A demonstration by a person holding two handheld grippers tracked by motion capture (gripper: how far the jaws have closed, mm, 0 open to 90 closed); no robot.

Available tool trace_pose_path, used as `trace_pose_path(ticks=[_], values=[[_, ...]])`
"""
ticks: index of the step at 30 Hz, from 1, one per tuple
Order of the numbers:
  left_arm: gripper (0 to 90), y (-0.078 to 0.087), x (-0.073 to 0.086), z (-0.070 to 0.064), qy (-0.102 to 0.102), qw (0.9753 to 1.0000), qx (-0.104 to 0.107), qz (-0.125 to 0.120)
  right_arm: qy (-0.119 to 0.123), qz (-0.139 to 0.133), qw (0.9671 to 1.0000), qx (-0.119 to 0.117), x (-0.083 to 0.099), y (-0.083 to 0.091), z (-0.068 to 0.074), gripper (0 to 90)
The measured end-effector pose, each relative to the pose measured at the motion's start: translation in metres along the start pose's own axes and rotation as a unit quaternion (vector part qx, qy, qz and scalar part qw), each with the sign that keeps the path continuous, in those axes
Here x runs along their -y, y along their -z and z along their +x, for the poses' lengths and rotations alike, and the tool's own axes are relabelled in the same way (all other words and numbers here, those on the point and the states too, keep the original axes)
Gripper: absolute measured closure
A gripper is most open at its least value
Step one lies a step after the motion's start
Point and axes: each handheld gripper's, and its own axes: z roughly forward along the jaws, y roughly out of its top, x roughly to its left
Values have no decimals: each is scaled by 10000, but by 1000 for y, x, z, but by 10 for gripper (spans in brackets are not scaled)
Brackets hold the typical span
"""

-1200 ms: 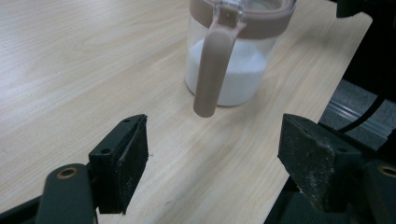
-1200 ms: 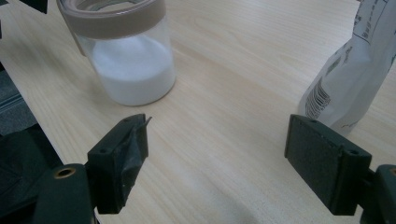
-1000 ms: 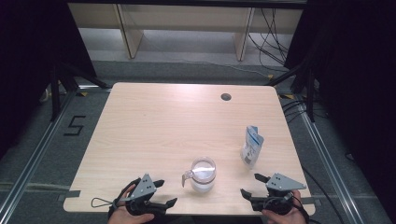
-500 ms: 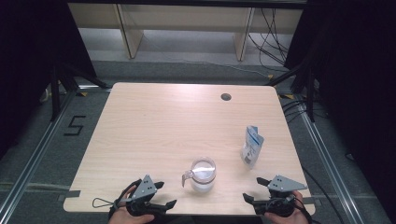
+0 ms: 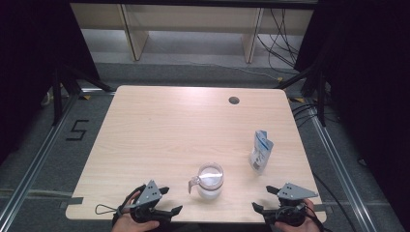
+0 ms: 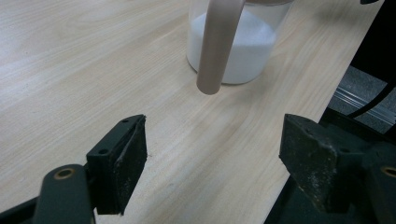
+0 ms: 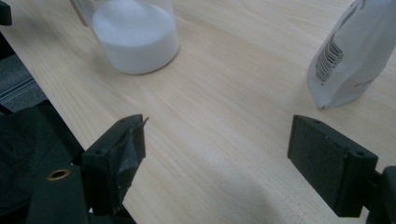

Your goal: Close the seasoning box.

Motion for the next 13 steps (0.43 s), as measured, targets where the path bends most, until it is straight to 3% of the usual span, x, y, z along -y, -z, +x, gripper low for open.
trace_pose_path(ticks=[1, 3, 7, 11, 13], values=[[230, -1, 0, -1, 96, 9999, 49, -73, -6, 6, 10000, 8, 0, 0, 0, 201], [230, 0, 0, -1, 41, 10000, 18, -26, -59, -2, 10000, -4, 0, 0, 1, 201], [230, -2, 0, -3, 127, 9999, 63, -96, -63, 29, 10000, 70, 0, 1, 1, 200], [230, -1, 0, -2, 69, 9999, 55, -61, 8, 34, 9999, 117, 0, 1, 0, 201], [230, 0, -1, 0, -53, 10000, 13, -1, -30, 34, 10000, 38, 0, 0, 0, 200]])
